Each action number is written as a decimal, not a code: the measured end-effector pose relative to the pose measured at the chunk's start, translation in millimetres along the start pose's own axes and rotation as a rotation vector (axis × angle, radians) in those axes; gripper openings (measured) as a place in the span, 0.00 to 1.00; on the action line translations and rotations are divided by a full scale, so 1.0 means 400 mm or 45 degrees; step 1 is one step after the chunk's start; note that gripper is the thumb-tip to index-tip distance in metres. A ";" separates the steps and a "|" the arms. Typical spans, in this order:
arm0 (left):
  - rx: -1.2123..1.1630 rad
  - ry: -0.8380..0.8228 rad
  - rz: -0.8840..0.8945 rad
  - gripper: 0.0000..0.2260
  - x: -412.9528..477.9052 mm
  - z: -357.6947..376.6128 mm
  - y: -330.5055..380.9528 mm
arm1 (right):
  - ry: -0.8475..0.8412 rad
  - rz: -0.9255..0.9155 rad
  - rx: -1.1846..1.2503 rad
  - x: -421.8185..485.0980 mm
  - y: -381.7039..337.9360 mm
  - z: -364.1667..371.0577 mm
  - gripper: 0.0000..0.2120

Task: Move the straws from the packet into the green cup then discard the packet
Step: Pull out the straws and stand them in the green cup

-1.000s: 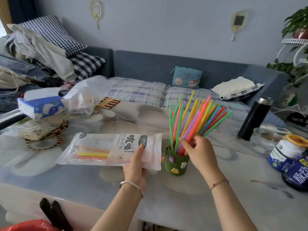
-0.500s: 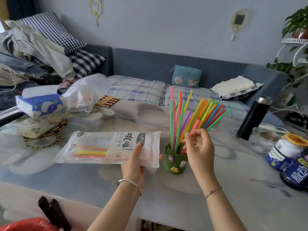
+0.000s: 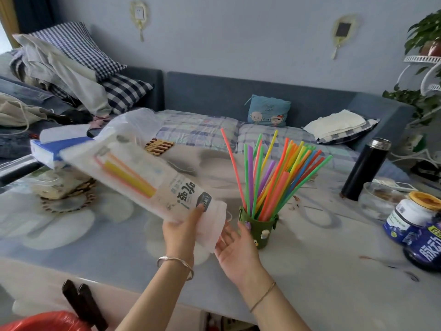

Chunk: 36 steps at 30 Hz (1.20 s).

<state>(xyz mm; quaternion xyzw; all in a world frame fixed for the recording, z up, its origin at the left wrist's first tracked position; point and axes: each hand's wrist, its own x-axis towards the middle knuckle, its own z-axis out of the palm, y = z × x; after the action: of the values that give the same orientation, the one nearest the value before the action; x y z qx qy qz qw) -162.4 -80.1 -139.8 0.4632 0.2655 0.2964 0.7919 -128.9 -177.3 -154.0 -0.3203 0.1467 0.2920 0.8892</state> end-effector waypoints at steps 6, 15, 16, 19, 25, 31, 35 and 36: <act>0.274 -0.123 0.185 0.10 -0.006 0.006 0.014 | -0.018 0.096 0.056 0.016 0.038 0.021 0.13; -0.024 0.097 0.040 0.08 0.008 -0.003 0.024 | 0.093 -0.499 -0.916 0.021 0.057 0.023 0.10; -0.057 0.116 0.020 0.10 0.009 -0.005 0.023 | 0.089 -0.570 -0.926 0.021 0.058 0.019 0.09; -0.162 0.150 -0.025 0.19 0.013 -0.008 0.016 | 0.091 -0.732 -0.928 0.024 0.048 0.014 0.08; -0.391 0.110 -0.168 0.20 0.030 -0.014 0.012 | 0.155 -1.132 -0.746 0.002 -0.049 0.018 0.13; -0.411 0.056 -0.170 0.24 0.031 -0.010 -0.002 | 0.108 -1.079 -0.641 -0.032 -0.090 0.016 0.12; -0.395 -0.029 -0.174 0.21 0.015 0.006 -0.010 | 0.015 -0.856 -0.913 -0.031 -0.054 0.016 0.13; -0.394 -0.032 -0.177 0.20 0.013 0.008 -0.012 | 0.021 -0.844 -0.922 -0.033 -0.054 0.017 0.14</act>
<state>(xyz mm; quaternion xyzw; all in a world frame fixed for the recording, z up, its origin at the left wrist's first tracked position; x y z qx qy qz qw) -155.4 -80.1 -143.6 0.3201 0.2382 0.2725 0.8755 -125.7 -191.9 -132.6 -0.6405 -0.0670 0.0232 0.7647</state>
